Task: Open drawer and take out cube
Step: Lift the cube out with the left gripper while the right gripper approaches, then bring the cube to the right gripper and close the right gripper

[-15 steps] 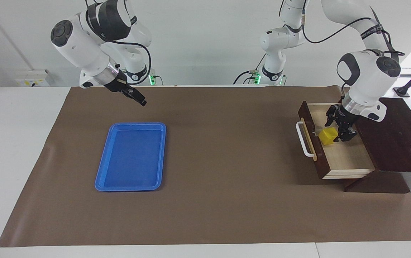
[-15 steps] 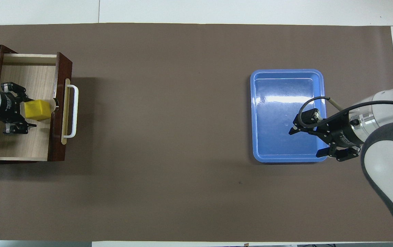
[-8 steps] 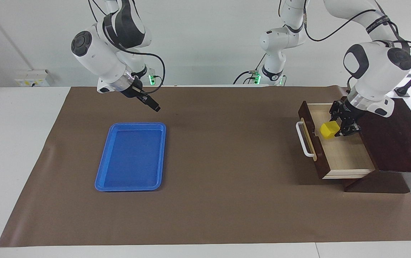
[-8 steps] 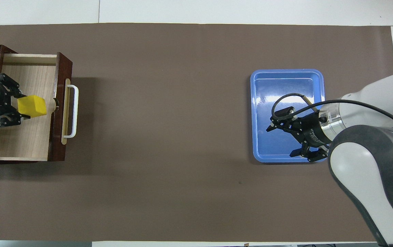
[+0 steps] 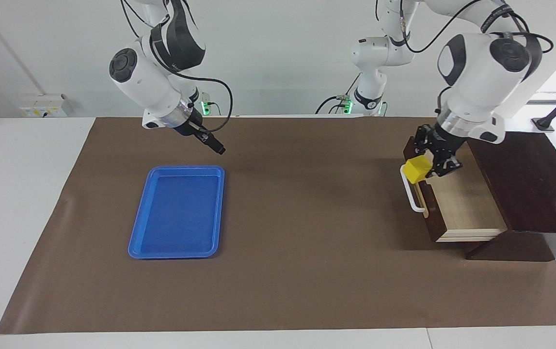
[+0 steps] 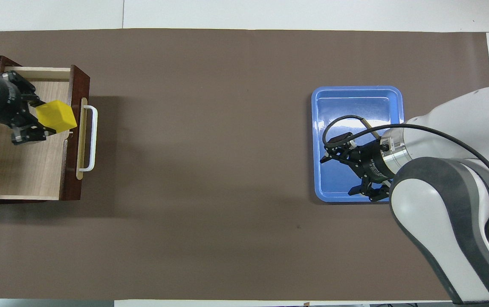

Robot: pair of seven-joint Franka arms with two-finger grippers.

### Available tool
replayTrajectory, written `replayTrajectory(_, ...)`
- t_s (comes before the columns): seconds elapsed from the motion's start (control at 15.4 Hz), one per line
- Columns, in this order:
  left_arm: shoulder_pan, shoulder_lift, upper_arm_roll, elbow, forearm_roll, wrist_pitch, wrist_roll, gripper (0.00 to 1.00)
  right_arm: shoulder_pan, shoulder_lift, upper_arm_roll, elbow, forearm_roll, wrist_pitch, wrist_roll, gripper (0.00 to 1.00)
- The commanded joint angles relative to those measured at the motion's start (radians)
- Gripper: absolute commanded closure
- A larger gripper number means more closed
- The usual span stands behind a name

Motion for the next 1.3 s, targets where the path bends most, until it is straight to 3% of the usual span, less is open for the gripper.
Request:
replayTrajectory(0.0,-0.125,0.01,0.01,0.023,-0.031,0.024,-0.139,1.0,-0.004,-0.003,0.0,-0.014,0.04,0.035,0.04,0.0)
replayTrajectory(0.26,-0.25,0.007,0.011,0.015,-0.117,0.085,-0.2,1.0,0.016,0.039,0.002,-0.017,0.095,0.092,0.103,0.0)
replayTrajectory(0.65,-0.422,0.003,0.011,-0.057,-0.115,0.193,-0.32,1.0,0.077,0.139,0.002,-0.006,0.21,0.19,0.174,0.0)
replayTrajectory(1.24,-0.462,-0.005,0.011,-0.103,-0.114,0.239,-0.335,1.0,0.123,0.211,0.002,0.017,0.388,0.207,0.296,0.0)
